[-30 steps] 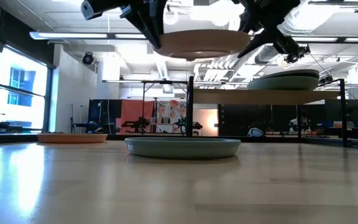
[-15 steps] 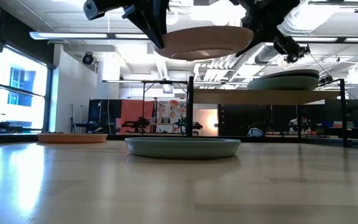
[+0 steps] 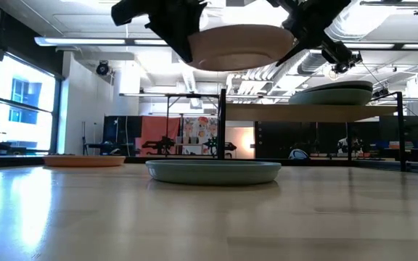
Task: Place and stack plates onto a shelf
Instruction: Stack the light orange plate on top of the white stacked plates on the shelf
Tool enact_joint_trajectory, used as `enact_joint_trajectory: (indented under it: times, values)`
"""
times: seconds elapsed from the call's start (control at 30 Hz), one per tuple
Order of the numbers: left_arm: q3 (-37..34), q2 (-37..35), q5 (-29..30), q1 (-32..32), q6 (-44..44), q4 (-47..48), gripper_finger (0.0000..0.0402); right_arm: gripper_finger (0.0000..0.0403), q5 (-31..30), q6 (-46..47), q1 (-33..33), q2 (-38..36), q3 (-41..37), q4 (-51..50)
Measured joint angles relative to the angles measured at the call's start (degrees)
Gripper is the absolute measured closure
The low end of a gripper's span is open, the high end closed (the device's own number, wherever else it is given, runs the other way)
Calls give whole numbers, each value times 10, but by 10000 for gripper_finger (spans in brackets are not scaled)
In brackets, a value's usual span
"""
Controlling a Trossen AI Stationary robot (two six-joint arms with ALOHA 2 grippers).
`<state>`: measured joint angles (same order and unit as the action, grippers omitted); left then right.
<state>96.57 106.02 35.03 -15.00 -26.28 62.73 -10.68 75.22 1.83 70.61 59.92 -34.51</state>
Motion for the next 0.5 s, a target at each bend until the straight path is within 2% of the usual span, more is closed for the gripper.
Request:
enact_joint_trajectory:
  times: [0.17, 0.5]
  values:
    - [0, -8, -5, -14, 62, 23, 294, 403, 2, 12, 4, -4, 0, -23]
    - [0, -68, -11, -27, 176, 79, 302, 403, -5, 34, 8, -39, 0, -126]
